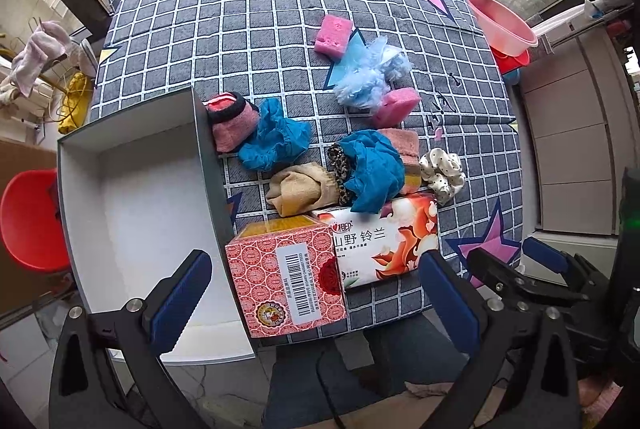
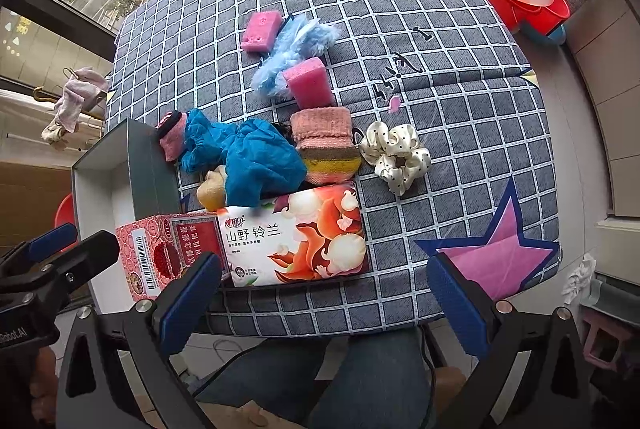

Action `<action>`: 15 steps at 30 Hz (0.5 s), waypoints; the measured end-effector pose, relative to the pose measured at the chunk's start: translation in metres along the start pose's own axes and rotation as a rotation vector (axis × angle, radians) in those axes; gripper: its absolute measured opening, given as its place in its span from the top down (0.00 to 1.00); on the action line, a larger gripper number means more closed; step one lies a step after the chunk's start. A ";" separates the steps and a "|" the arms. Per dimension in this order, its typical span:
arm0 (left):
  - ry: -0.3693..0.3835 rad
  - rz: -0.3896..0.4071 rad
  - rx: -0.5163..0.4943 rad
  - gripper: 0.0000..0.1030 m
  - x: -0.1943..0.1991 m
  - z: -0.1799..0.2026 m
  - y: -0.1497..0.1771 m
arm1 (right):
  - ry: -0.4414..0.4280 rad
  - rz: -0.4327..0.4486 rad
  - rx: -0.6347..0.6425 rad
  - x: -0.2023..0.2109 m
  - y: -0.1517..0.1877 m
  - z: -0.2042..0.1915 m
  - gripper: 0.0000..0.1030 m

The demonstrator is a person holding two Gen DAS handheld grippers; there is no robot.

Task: Organize soft objects
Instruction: 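Move both tools over the table toward the soft items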

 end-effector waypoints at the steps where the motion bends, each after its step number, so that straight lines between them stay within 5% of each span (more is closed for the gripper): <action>1: 0.001 -0.001 0.003 0.00 0.000 -0.001 0.000 | 0.000 -0.002 0.000 -0.001 0.000 -0.001 0.00; 15: 0.001 -0.054 0.080 0.00 -0.012 -0.018 -0.010 | -0.003 -0.026 -0.013 -0.008 0.002 0.000 0.00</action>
Point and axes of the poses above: each gripper's, at about its wrist camera, not at the fingertips, and x roughly against the way its jaws point, z to its right, y to its underside, the point moved 9 cm from there along -x, roughly the way its jaws point, and after that the axes turned 10 degrees about -z, right-handed, at the moved point
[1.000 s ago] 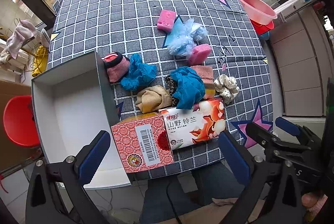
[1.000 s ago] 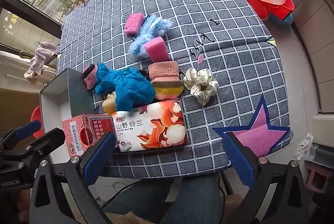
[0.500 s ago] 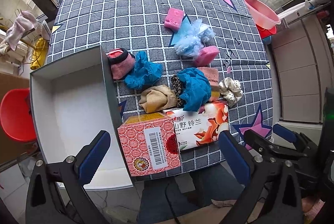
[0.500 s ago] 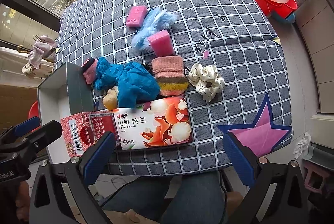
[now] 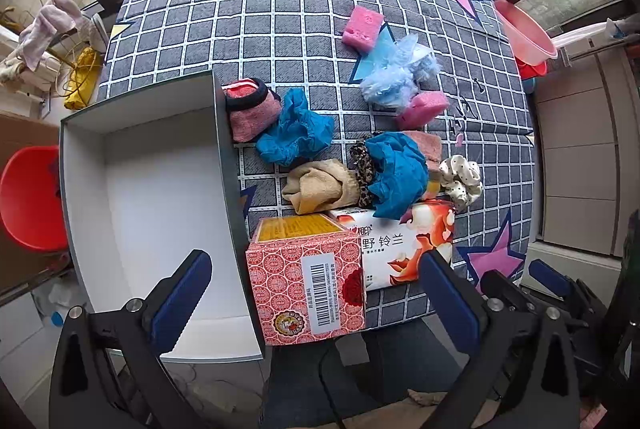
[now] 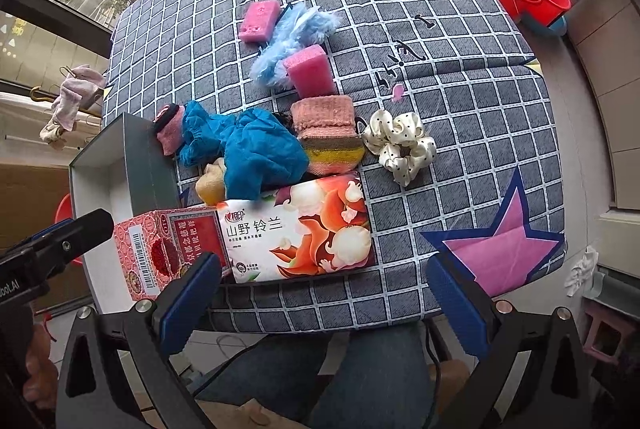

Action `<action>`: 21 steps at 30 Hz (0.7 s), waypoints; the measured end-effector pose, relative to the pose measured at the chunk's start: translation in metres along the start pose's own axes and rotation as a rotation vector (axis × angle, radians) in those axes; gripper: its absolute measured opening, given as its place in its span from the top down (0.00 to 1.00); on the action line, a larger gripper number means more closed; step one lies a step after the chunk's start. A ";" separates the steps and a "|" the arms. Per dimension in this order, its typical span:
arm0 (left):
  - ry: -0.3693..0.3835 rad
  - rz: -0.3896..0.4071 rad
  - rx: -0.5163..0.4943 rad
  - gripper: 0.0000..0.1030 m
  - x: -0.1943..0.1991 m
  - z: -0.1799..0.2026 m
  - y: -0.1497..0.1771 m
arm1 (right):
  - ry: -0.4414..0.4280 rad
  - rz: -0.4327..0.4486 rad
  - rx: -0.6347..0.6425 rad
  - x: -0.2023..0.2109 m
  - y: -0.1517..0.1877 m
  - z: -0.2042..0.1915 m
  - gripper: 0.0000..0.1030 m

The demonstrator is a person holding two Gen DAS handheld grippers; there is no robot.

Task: Organize soft objects
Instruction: 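Move both tools over the table toward the soft items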

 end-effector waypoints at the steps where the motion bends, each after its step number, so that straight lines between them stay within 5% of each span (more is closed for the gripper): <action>1: -0.002 -0.001 0.001 0.00 0.000 0.000 -0.001 | 0.000 -0.001 0.001 0.000 -0.001 0.000 0.00; 9: 0.013 -0.006 -0.004 0.00 0.000 0.008 -0.009 | -0.004 -0.015 0.020 -0.002 -0.009 0.001 0.00; 21: -0.019 0.110 0.063 0.00 0.034 -0.004 -0.056 | -0.017 -0.046 0.031 -0.007 -0.026 0.011 0.00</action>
Point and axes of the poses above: each gripper's, at about its wrist camera, not at the fingertips, and x roughly against the way its jaws point, z to its right, y to its underside, the point moved 9 cm from there along -x, roughly the way its jaws point, and after that the axes turned 10 degrees about -z, right-handed, at the moved point
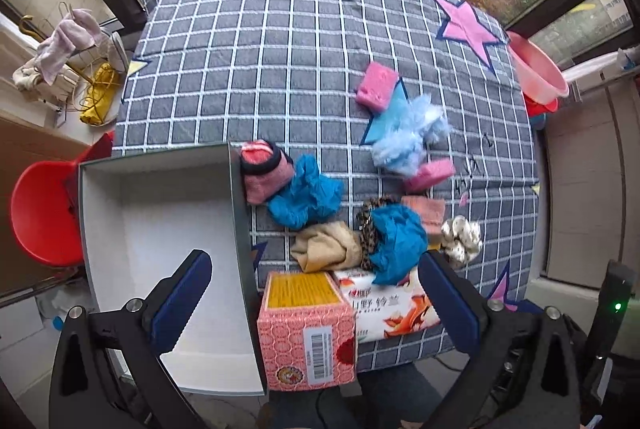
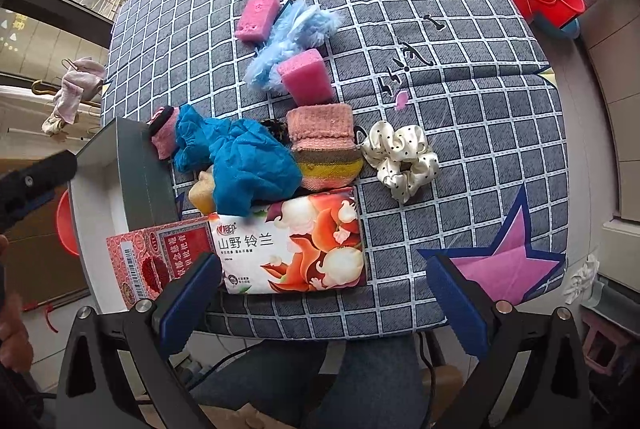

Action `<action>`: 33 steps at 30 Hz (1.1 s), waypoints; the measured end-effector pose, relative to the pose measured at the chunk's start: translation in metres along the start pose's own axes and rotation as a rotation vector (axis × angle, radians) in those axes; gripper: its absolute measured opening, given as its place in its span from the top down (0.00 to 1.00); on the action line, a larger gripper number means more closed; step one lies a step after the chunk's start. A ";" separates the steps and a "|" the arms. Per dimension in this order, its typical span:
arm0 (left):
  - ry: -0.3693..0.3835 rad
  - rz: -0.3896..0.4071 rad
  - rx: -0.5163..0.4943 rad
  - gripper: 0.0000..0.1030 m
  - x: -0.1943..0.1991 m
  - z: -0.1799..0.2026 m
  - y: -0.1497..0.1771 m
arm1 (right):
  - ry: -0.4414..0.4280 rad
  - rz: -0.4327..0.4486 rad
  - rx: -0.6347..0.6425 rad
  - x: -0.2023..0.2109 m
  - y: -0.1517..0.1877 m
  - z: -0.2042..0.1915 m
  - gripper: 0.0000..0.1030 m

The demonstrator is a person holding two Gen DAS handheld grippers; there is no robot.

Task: Organize soft objects
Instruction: 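Move both tools over the table toward the soft items, then grasp the pink foam sponge with the left tool while the right tool grasps the polka-dot scrunchie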

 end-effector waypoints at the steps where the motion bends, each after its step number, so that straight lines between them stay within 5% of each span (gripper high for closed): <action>1: 0.014 0.012 0.007 0.00 0.004 0.002 -0.005 | 0.000 0.002 0.000 0.001 -0.002 0.002 0.00; 11: 0.319 0.165 -0.030 0.00 0.047 0.051 -0.056 | 0.012 0.042 -0.015 0.019 -0.035 0.022 0.00; 33: 0.018 0.001 -0.010 0.00 -0.053 0.058 -0.120 | 0.003 0.044 -0.070 0.006 -0.099 0.061 0.00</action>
Point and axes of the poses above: each gripper's, at about its wrist camera, not at the fingertips, and x roughly against the way its jaws point, z to its right, y to its underside, the point moved 9 cm from there along -x, roughly the way its jaws point, and after that the axes turned 10 degrees about -z, right-handed, at the moved point
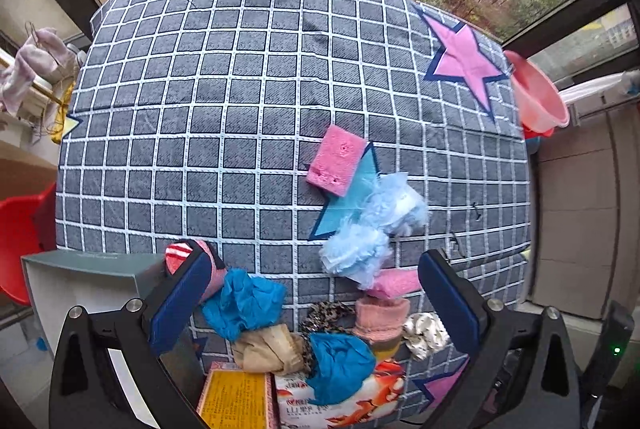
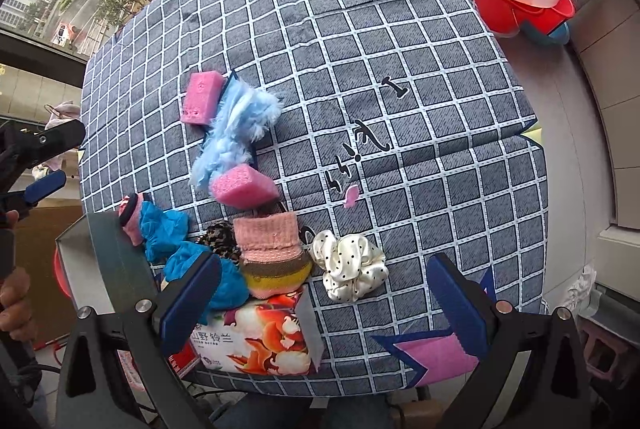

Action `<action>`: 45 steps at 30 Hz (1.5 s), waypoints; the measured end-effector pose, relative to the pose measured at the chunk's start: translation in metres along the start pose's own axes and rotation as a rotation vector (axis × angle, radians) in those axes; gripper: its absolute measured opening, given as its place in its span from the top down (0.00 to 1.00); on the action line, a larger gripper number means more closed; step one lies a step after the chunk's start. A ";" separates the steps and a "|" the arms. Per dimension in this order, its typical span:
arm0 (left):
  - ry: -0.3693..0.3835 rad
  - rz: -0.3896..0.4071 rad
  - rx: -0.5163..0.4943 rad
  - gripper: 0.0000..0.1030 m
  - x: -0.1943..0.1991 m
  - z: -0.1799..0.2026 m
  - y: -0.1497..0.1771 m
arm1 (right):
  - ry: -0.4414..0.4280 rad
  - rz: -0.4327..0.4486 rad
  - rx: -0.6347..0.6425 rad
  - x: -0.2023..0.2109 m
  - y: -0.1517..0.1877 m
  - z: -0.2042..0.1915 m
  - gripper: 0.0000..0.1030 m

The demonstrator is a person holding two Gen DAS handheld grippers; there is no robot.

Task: Organize soft objects
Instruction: 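Grasp the pink foam sponge with the left tool while the right tool grasps the polka-dot scrunchie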

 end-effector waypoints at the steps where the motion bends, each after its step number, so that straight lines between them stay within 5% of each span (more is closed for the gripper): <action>1: -0.021 0.001 -0.010 0.00 -0.004 0.001 -0.002 | 0.001 -0.008 -0.004 -0.004 0.000 0.003 0.00; 13: -0.164 0.008 -0.074 0.00 -0.068 0.016 -0.051 | -0.015 -0.076 -0.080 -0.054 0.004 0.040 0.00; 20: -0.183 -0.003 -0.088 0.00 -0.102 0.020 -0.067 | 0.023 -0.093 -0.050 -0.081 0.003 0.043 0.00; 37: -0.215 -0.042 -0.043 0.00 -0.177 0.020 -0.055 | 0.075 -0.149 0.013 -0.139 0.019 0.029 0.00; 42: -0.223 -0.044 -0.062 0.00 -0.191 0.017 -0.053 | 0.072 -0.168 0.035 -0.146 0.020 0.019 0.13; 45: -0.237 -0.044 -0.067 0.03 -0.182 0.021 -0.068 | 0.046 -0.180 0.041 -0.146 0.021 0.017 0.30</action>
Point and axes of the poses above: each gripper's, at about its wrist camera, not at the fingertips, and x roughly against the way its jaws point, z to its right, y to its underside, the point moved 9 cm from there along -x, roughly the way its jaws point, and after that the axes turned 10 degrees about -z, right-handed, at the moved point
